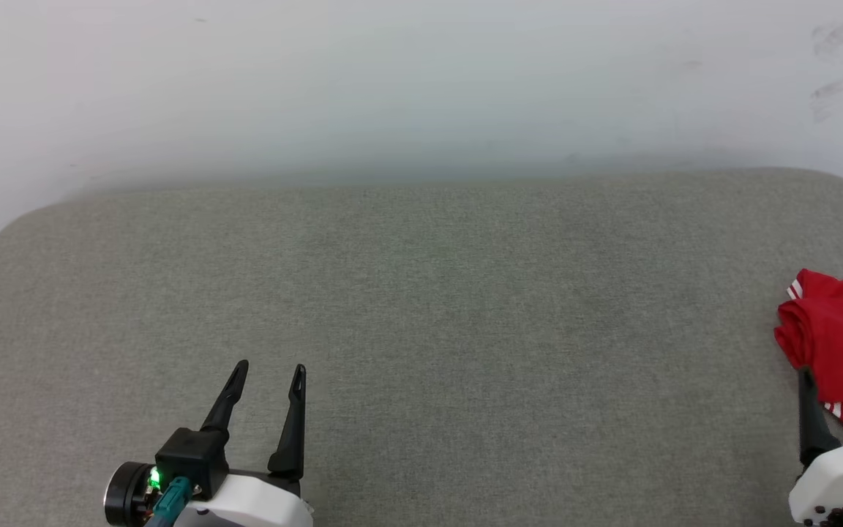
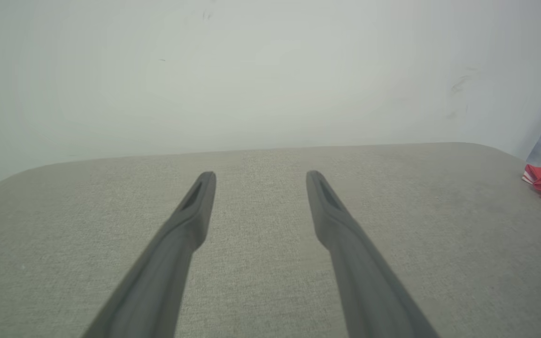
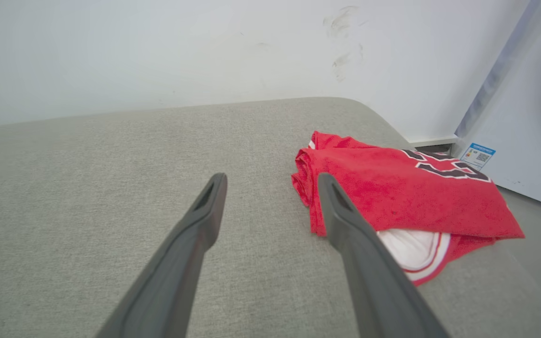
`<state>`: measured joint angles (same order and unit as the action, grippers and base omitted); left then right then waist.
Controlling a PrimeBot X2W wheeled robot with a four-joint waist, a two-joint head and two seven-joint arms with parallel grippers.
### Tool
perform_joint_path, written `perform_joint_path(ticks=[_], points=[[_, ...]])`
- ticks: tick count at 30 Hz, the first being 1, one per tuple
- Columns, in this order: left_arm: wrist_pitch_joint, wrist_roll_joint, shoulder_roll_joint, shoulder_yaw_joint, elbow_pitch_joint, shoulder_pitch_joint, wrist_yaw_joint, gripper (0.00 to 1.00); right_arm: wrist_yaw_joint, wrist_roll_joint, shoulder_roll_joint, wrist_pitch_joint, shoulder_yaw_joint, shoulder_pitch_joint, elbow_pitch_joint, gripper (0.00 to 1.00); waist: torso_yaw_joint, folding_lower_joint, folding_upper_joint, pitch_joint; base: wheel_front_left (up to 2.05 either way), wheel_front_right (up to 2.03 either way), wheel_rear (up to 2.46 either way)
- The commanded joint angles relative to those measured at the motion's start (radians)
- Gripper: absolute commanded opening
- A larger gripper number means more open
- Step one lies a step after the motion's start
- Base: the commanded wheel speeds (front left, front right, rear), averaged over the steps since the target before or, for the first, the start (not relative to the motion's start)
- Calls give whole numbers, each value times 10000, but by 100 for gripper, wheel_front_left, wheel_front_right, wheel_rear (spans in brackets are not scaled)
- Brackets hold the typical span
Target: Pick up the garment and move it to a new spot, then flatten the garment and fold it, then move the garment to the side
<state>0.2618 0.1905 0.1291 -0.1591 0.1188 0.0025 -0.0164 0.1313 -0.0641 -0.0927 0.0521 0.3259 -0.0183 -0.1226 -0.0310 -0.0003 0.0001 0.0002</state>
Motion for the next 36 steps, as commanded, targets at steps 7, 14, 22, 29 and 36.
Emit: perform_joint_path(ticks=[7,14,22,29,36], points=[[30,-94,16,172,169,127,123,100,-11,-507,246,-326,-1037,498,657,100,535,3,-1,-243,0,0,0],[30,-114,104,376,338,215,153,100,-10,-719,393,-368,-1732,1174,1604,100,731,3,-1,-453,0,0,0],[30,-187,157,412,521,285,84,100,-10,-758,432,-149,-2031,2100,2775,100,708,3,-1,-565,0,0,0],[31,-168,114,432,656,313,38,100,-10,-806,432,43,-2165,2442,3438,100,670,3,-1,-607,0,0,0],[31,-206,108,448,731,316,16,100,-10,-878,434,47,-2179,2429,3577,100,632,3,-1,-588,0,0,0]])
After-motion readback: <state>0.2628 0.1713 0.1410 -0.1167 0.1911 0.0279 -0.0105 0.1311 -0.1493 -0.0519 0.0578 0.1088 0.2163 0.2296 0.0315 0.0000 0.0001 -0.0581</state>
